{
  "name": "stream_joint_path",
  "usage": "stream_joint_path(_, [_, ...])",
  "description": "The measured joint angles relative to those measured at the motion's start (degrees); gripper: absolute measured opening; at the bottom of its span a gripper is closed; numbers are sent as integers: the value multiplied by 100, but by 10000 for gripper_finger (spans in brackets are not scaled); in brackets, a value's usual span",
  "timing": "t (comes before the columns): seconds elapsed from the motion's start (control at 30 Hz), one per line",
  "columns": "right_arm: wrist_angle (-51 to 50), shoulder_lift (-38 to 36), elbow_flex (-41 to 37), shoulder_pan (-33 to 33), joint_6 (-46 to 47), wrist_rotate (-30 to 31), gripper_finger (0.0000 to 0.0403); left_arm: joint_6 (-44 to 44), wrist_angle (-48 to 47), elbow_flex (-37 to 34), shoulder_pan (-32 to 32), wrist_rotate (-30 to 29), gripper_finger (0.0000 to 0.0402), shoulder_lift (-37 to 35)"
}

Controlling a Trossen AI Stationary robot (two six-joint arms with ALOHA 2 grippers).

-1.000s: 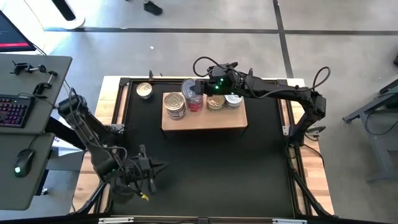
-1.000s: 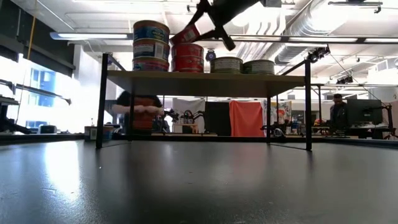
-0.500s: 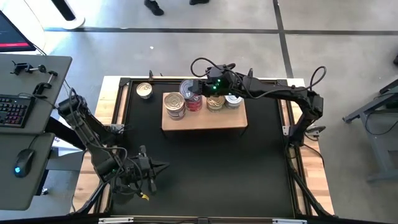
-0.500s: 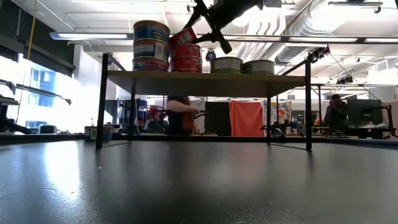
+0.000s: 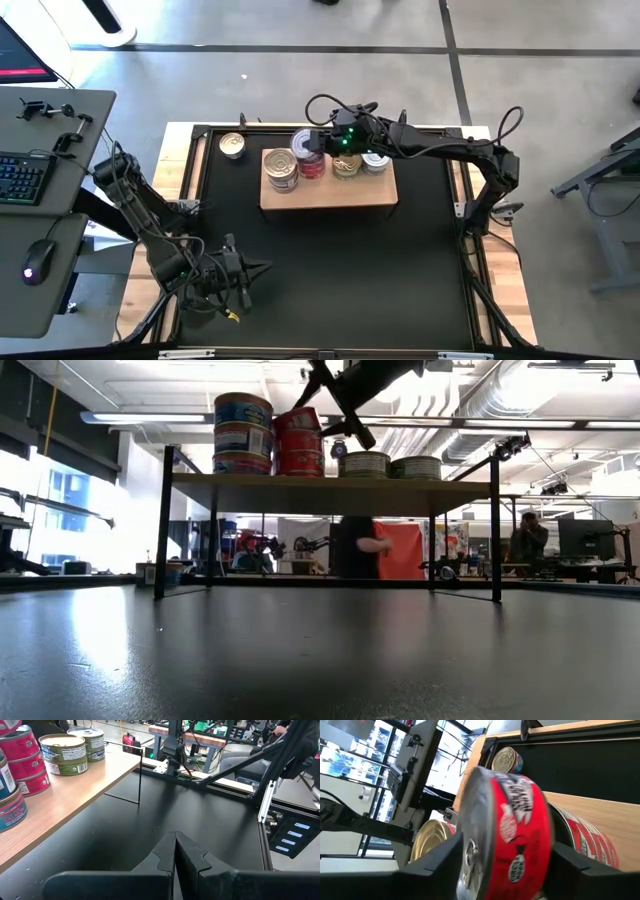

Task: Stack canned seafood by type on shelf
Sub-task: Stack the red tuna can on top of the red tuna cans on the shelf, then move the blue and red tuna can to the center of the table

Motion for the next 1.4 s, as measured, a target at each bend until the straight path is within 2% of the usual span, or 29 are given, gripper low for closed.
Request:
stream_joint_path(0.17, [-4, -35, 0, -2, -13, -299, 270, 2, -102, 0, 0, -2, 0, 0])
stream_joint_path(0.3, [-48, -46, 2, -2, -123, -485, 289, 4, -130, 0, 0, -2, 0, 0])
stream_joint_path(0.63, [-198, -182, 2, -1, -387, -598, 291, 9, -142, 0, 0, -1, 0, 0])
stream_joint_path(0.9, [-837, -359, 4, 0, -539, -164, 291, 9, -221, -2, 0, -3, 0, 0])
stream_joint_path(1.1, [-938, -365, 16, -2, -650, -147, 291, 7, -225, -2, 0, -2, 0, 0])
stream_joint_path(1.4, [-2019, -357, 789, -4, -893, 132, 291, 9, -249, -2, 6, -2, 0, 0])
